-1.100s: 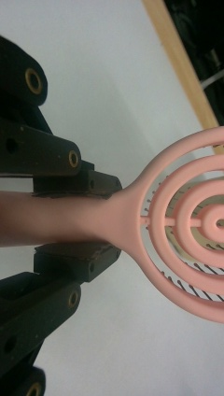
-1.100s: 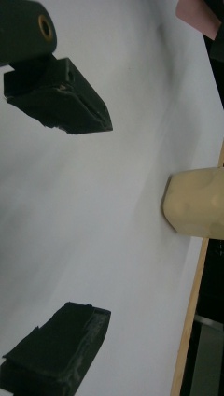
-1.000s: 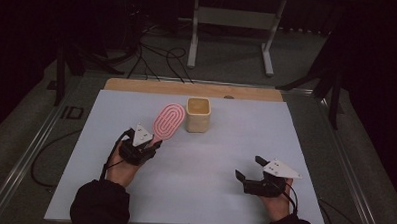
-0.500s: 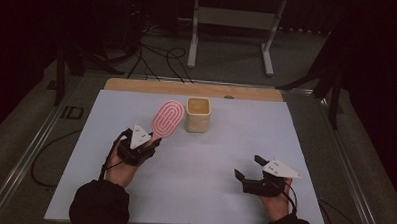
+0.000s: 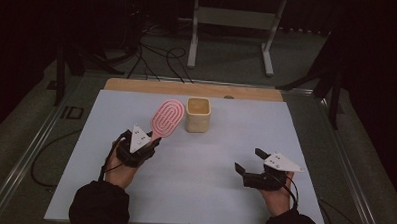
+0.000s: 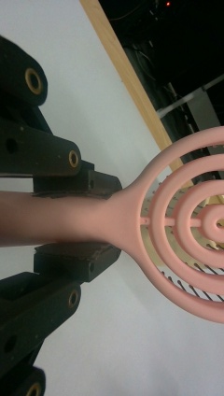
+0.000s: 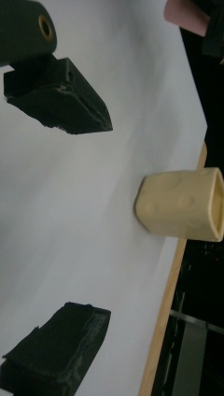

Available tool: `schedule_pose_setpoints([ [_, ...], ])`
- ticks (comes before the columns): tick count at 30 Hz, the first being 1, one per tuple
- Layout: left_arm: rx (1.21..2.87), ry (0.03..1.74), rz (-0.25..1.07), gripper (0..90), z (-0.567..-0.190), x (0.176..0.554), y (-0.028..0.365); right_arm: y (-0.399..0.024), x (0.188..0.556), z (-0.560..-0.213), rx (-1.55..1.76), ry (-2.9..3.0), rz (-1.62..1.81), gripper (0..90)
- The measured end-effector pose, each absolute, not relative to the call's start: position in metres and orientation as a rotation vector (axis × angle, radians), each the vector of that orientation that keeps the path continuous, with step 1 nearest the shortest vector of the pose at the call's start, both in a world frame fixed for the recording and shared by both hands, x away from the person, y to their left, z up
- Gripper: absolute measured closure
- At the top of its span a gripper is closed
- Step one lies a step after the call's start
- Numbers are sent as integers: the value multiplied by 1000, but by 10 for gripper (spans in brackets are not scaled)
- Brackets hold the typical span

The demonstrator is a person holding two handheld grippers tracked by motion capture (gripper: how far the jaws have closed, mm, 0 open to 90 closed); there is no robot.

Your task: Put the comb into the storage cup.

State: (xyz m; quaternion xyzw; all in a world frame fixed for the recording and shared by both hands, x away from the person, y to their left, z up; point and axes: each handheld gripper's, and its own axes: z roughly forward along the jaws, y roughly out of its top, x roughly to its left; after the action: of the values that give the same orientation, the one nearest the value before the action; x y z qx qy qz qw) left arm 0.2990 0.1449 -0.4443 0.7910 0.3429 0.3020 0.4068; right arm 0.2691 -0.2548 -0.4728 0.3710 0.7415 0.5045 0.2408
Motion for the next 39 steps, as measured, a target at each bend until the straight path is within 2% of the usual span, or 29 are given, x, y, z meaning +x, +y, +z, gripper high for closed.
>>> schedule_pose_setpoints([
  [12,1977,854,773,703,-441,295,143,-244,279,-459,1008,2052,1437,90],
  [39,1996,828,769,702,-445,294,137,-192,306,-424,957,2141,1521,81],
])
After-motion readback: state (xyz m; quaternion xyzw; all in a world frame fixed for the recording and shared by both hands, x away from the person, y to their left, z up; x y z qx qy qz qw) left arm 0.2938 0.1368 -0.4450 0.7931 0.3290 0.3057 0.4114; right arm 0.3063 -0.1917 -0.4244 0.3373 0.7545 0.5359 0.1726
